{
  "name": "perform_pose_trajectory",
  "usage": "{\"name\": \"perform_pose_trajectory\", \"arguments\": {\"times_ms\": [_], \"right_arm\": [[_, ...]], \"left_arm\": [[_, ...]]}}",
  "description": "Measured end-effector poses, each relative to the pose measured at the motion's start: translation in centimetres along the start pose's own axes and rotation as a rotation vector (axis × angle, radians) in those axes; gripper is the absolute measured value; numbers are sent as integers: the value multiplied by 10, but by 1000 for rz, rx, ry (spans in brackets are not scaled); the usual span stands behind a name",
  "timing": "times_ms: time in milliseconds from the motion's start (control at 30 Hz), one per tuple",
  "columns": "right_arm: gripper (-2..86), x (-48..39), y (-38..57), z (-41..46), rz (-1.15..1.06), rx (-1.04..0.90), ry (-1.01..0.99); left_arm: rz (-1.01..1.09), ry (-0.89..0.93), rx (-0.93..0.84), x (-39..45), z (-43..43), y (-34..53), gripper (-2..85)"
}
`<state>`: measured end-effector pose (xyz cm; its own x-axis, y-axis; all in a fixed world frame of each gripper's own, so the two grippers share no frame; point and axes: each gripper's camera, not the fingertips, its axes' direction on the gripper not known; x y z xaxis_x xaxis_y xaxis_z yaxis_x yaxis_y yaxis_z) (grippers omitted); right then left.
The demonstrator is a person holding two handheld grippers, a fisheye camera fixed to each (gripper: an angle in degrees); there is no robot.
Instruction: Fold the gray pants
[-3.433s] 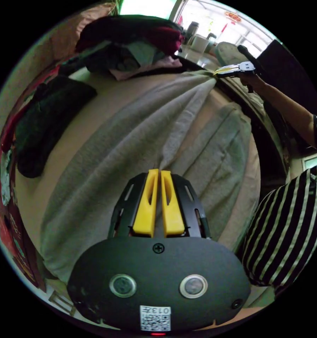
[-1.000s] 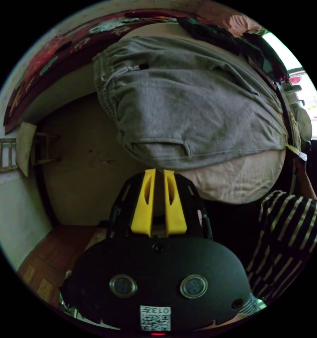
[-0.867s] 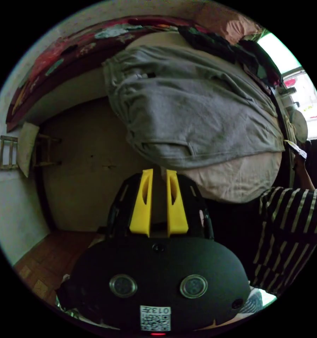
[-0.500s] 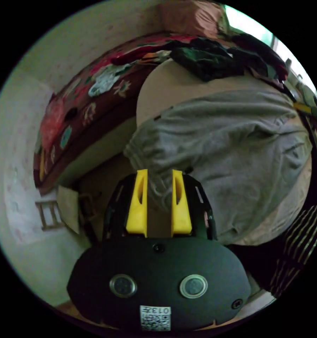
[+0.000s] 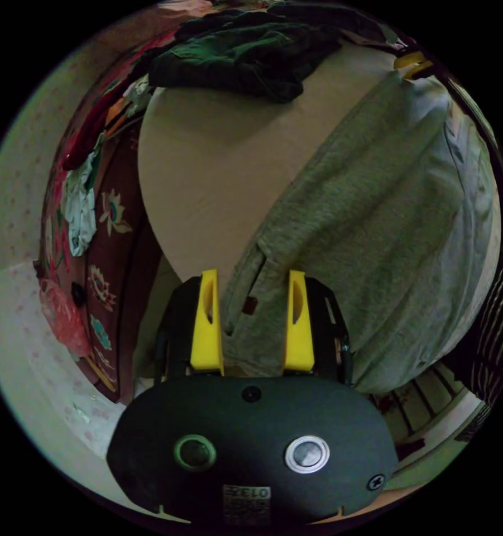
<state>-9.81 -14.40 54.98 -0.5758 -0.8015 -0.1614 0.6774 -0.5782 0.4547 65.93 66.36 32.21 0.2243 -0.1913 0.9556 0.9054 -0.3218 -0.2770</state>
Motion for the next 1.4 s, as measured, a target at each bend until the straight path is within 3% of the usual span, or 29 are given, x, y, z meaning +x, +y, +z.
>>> {"name": "perform_pose_trajectory", "arguments": {"times_ms": [333,567,733,933,1067,1233,1400], "right_arm": [[44,-6,-23,-10,-45,4,-67],[21,-29,-24,-29,-27,-13,-40],[16,-64,-10,-57,-22,-7,99],[15,-122,62,-134,34,150,294],[17,-194,140,-194,93,249,466],[19,-285,222,-213,195,254,543],[21,-341,264,-138,269,92,465]], "left_arm": [[19,208,-23,-17,-5,-32,135],[-1,240,-65,-1,-22,-37,88],[-43,114,-32,38,-55,-14,52],[-170,-79,244,116,-141,75,43],[-268,-256,395,216,-193,149,40],[-306,-355,376,339,-197,209,38],[-300,-350,225,431,-143,226,37]]}}
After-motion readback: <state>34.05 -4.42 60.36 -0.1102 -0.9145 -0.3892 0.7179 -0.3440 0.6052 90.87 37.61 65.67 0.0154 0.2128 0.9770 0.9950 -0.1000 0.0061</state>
